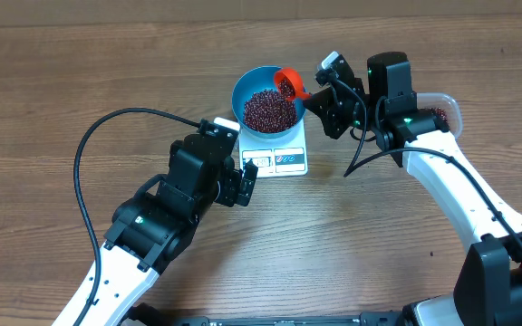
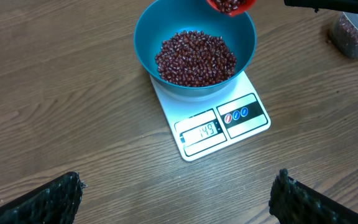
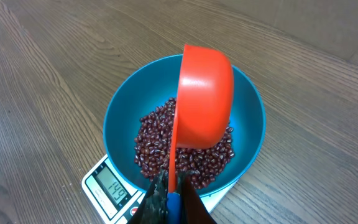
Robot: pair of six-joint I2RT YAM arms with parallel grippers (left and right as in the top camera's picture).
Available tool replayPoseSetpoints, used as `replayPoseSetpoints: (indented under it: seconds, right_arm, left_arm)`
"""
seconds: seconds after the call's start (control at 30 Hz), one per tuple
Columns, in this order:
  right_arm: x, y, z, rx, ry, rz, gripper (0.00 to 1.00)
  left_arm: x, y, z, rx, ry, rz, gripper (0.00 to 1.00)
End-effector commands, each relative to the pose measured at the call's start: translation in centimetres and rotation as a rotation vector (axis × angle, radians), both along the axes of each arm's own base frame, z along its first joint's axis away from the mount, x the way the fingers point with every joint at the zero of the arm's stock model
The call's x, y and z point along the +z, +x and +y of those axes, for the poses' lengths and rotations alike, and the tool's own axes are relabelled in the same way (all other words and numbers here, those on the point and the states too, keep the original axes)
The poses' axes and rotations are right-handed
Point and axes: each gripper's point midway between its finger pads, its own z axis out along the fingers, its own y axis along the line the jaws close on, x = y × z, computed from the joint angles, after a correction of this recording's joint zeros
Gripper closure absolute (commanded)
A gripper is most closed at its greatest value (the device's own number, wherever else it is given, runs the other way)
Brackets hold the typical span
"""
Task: Scoop item into bowl and weigh 150g on scale
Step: 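Tilt the red scoop slightly with the right gripper to trickle beans into bowl, then tilt the scoop further over the bowl to pour more beans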
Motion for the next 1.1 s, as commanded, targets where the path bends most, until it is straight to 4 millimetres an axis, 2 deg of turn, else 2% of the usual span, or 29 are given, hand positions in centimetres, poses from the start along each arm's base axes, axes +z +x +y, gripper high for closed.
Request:
replayPoseSetpoints:
  seconds: [0.0,0.7,0.87,1.07]
  right_arm:
    - [0.1,0.1,0.27,0.005,-0.005,-0.006,0.96]
    - [-0.06,-0.09,0.28,0.007,-0.004,0.006,0.96]
    - [0.47,-0.6,1.03,-0.003,0.085,0.077,0.96]
    - [0.57,-0.69,1.02,-0.139,0.22,0.263,0.96]
  left_arm:
    - [-0.17,0.06,0.01,0.006,0.009,0.0,0.01]
    - [-0.17,0.06,0.01,0.006,0.009,0.0,0.0]
    - [-0.17,0.06,0.01,0.006,0.009,0.0,0.0]
    - [-0.17,0.06,0.01,0.006,0.009,0.0,0.01]
